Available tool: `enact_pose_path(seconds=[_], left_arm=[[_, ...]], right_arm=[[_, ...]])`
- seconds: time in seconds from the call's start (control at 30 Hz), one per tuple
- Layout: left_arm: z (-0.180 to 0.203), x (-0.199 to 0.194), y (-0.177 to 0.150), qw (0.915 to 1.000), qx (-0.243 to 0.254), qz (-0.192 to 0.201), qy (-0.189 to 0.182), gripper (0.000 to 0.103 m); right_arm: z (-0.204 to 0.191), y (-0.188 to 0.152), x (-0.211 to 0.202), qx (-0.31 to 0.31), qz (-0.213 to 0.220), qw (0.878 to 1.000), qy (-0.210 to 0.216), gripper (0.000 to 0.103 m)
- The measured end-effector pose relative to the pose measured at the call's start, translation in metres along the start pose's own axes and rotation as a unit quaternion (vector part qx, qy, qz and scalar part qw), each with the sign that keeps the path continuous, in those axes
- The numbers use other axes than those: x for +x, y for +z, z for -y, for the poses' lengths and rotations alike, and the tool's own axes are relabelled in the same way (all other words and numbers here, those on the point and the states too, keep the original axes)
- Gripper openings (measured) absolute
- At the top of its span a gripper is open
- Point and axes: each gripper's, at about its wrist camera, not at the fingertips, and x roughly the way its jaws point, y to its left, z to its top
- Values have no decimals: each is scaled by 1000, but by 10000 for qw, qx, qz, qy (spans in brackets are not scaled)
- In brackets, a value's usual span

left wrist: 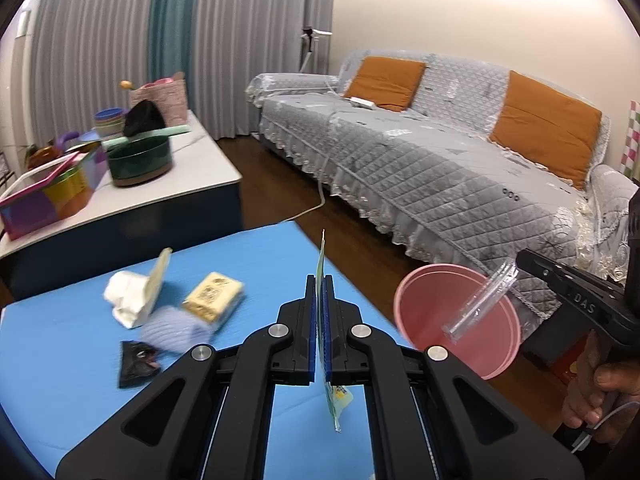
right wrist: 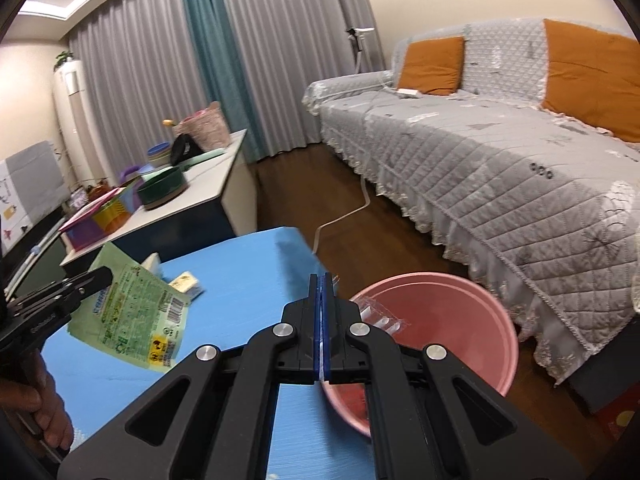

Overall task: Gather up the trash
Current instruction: 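Carry the green wrapper and clear plastic over the pink basin and open both tools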

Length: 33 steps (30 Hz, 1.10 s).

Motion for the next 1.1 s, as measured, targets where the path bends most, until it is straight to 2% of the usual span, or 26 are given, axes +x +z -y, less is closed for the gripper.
enact_pose_path(seconds=[0.37, 0.6, 0.87, 0.93, 1.0, 1.03, 1.1], left_arm=[[64, 39, 16, 9983, 206, -92, -532, 2], [101, 73, 23, 9959, 314, -246, -814, 2], [123, 103, 23, 9927, 355, -528, -1029, 2], [126, 109, 22, 9915, 365, -654, -1068, 7], [127, 112, 20, 9911, 379, -712, -1056, 33], [125, 109, 19, 9916, 367, -664, -1049, 34], [122, 106, 19, 9920, 341, -648, -1027, 34]], right_arm=[[61, 6, 5, 333, 4, 9981, -509, 1], [82, 3, 13, 498, -97, 9967, -639, 1], [100, 2, 19, 656, -163, 9954, -685, 1], [101, 2, 23, 663, -286, 9954, -631, 2], [103, -1, 30, 701, -472, 9942, -663, 7], [104, -2, 32, 743, -514, 9935, -686, 10], [111, -3, 33, 948, -563, 9918, -643, 30]])
